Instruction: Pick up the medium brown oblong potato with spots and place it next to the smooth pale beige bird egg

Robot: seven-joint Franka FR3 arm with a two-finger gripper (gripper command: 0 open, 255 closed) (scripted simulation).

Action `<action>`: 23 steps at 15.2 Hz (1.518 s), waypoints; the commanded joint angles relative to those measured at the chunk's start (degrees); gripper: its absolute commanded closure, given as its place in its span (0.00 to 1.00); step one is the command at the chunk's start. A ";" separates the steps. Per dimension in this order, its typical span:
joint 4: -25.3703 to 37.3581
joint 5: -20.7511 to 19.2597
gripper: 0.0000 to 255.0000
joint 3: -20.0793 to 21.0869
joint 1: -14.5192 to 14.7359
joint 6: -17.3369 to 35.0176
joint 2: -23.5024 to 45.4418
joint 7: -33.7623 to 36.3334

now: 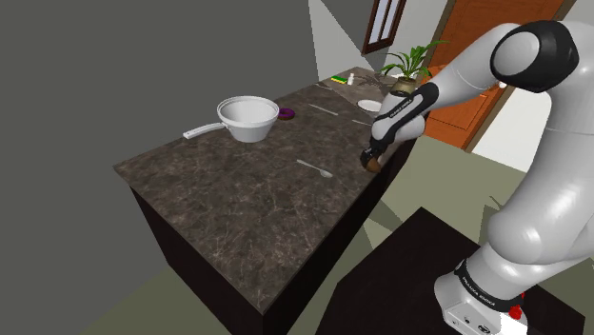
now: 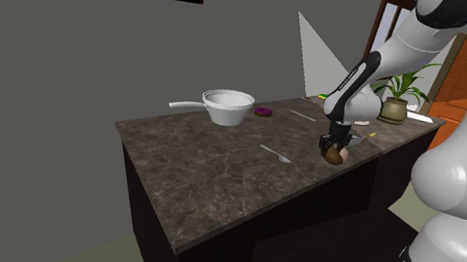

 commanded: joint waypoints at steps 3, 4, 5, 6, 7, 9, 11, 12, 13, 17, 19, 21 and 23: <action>0.59 -0.40 1.00 -0.33 0.24 2.48 3.04 0.42; 0.72 -0.50 1.00 -0.41 0.30 3.08 3.78 0.52; 0.87 -0.59 1.00 -0.50 0.37 3.68 4.52 0.62; 1.02 -0.67 1.00 -0.59 0.44 4.27 5.26 0.71; 1.19 -0.76 1.00 -0.68 0.51 4.86 6.02 0.81; 1.44 -0.88 1.00 -0.82 0.61 5.70 7.11 0.94; 1.45 -0.87 1.00 -0.82 0.61 5.70 7.11 0.94; 1.45 -0.87 1.00 -0.82 0.61 5.70 7.11 0.94; 1.45 -0.87 1.00 -0.82 0.61 5.70 7.11 0.94; 1.45 -0.87 0.00 -0.82 0.61 5.69 7.11 0.94; 1.46 -0.87 0.00 -0.82 0.61 5.70 7.12 0.94; 1.46 -0.87 0.00 -0.82 0.61 5.70 7.12 0.94; 0.69 -0.71 0.00 -0.61 0.50 4.41 5.07 0.80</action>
